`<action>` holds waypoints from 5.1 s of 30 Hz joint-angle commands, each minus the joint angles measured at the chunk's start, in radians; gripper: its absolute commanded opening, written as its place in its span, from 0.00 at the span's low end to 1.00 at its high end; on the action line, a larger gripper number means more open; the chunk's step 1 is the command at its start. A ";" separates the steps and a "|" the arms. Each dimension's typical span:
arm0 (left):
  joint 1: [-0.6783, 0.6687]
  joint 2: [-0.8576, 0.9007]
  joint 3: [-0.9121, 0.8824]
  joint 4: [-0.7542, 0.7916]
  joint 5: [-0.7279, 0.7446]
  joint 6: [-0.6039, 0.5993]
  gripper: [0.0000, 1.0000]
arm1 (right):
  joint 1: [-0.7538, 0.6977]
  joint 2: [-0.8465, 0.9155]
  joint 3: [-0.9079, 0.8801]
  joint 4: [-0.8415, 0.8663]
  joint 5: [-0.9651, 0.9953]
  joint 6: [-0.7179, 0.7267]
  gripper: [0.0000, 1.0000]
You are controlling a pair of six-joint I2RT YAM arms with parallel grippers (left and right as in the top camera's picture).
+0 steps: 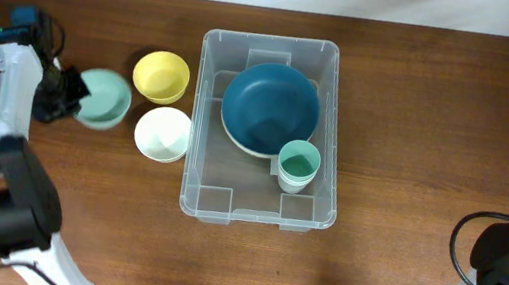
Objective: Pack container
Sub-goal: 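Lift the mint-green bowl and lower it into the bin front, then release and move the left gripper to the white bowl rim, then lift the white bowl and stack it onto the mint-green bowl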
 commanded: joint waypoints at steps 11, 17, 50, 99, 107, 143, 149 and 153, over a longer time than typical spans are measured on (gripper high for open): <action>-0.422 -0.243 0.039 -0.023 0.085 0.066 0.01 | -0.001 -0.002 0.023 0.003 0.012 0.005 0.99; -0.579 -0.237 0.005 -0.056 0.080 0.066 0.00 | -0.001 -0.002 0.023 0.003 0.012 0.005 0.99; -0.640 -0.240 -0.018 -0.064 0.092 0.066 0.66 | -0.001 -0.002 0.023 0.003 0.013 0.005 0.99; -0.235 0.048 -0.278 0.074 -0.026 0.054 0.00 | -0.001 -0.002 0.023 0.003 0.013 0.005 0.99; -0.202 -0.114 -0.264 0.003 -0.020 0.054 0.01 | -0.001 -0.002 0.023 0.003 0.012 0.005 0.99; -0.713 -0.306 -0.174 0.014 0.058 0.053 0.01 | -0.001 -0.002 0.023 0.003 0.013 0.005 0.99; -0.713 -0.306 -0.174 -0.020 0.066 0.054 0.01 | -0.001 -0.002 0.023 0.003 0.013 0.005 0.99; -0.713 -0.306 -0.173 -0.034 0.074 0.054 0.16 | -0.001 -0.002 0.023 0.003 0.012 0.005 0.99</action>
